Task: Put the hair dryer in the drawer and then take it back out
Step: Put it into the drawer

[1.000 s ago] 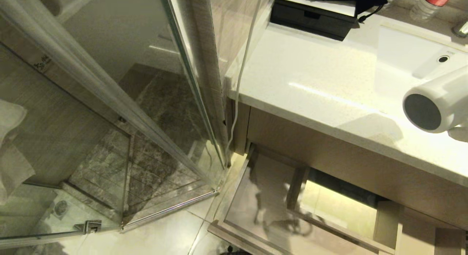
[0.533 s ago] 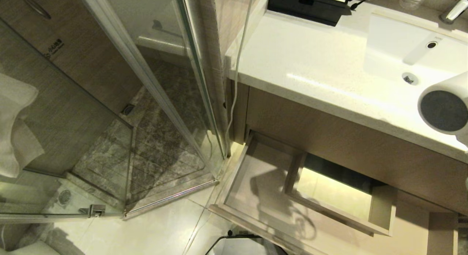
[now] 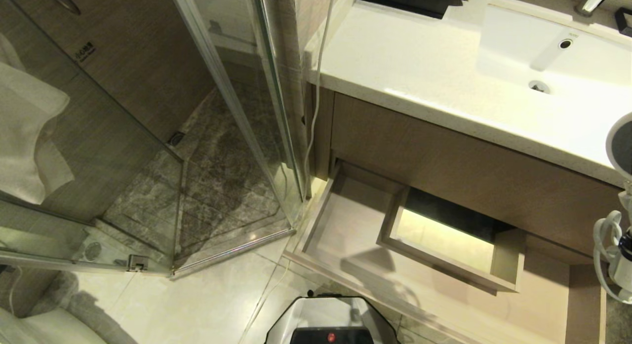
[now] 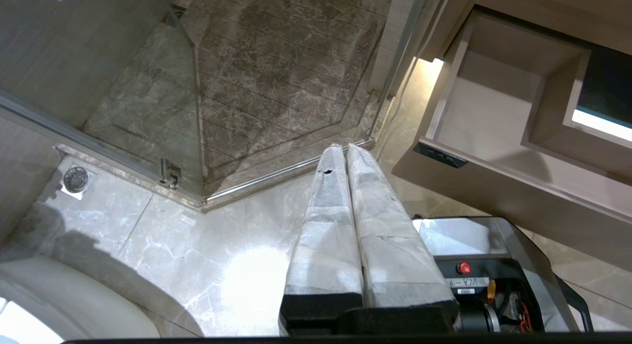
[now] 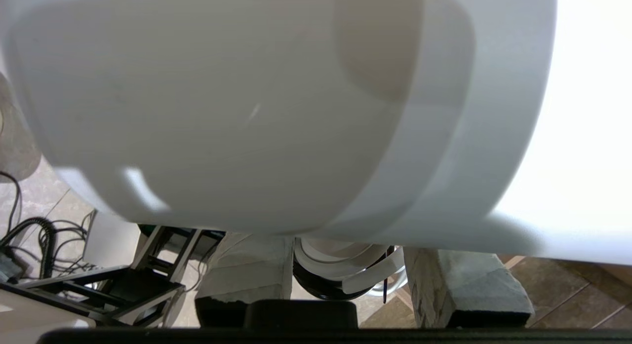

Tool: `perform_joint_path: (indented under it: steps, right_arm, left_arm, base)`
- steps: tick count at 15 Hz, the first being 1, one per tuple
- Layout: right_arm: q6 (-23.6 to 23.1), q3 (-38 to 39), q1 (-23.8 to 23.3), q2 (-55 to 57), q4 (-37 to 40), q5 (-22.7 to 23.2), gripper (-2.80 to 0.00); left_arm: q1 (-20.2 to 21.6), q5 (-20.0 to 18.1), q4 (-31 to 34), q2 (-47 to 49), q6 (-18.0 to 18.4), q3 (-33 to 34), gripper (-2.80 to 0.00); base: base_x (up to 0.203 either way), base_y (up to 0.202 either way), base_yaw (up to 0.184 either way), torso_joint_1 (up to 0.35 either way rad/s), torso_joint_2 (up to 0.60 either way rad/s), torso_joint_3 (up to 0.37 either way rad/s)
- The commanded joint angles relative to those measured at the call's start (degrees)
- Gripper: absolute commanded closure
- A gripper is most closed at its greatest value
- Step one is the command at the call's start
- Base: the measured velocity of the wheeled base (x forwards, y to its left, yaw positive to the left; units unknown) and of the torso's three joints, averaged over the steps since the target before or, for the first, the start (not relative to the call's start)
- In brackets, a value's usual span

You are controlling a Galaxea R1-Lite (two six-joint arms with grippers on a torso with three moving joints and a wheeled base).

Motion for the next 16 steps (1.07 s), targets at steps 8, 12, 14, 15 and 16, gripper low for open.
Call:
perform_joint_path:
  steps: [8,12,14,15,16]
  right_arm:
    - [-0.1,3.33,-0.04,-2.15,-0.2,0.15,0.0]
    - [-0.1,4.82,-0.04,-3.17,-0.27,0.15,0.0]
    - [-0.1,4.83,-0.04,-3.26,0.08,0.15,0.0]
    - [-0.1,4.91,0.0,-3.26,0.06,0.15,0.0]
    - [-0.1,4.91,0.05,-3.23,0.01,0.15,0.0]
  left_arm:
    - [0.02,-0.01,-0.04,0.09,0.0,0.01,0.0]
    - [0.02,-0.01,-0.04,0.09,0.0,0.01,0.0]
    - [0.01,-0.01,-0.04,0.09,0.0,0.01,0.0]
    - [0.02,-0.01,-0.04,0.09,0.0,0.01,0.0]
    - [0.02,0.03,-0.04,0.09,0.0,0.01,0.0]
  base:
    - [0.0,0.0,0.0,-0.011,-0.01,-0.022]
    - [0.0,0.0,0.0,0.0,0.0,0.0]
    - [0.0,0.0,0.0,0.0,0.0,0.0]
    - [0.0,0.0,0.0,0.0,0.0,0.0]
    - [0.0,0.0,0.0,-0.125,0.2,0.113]
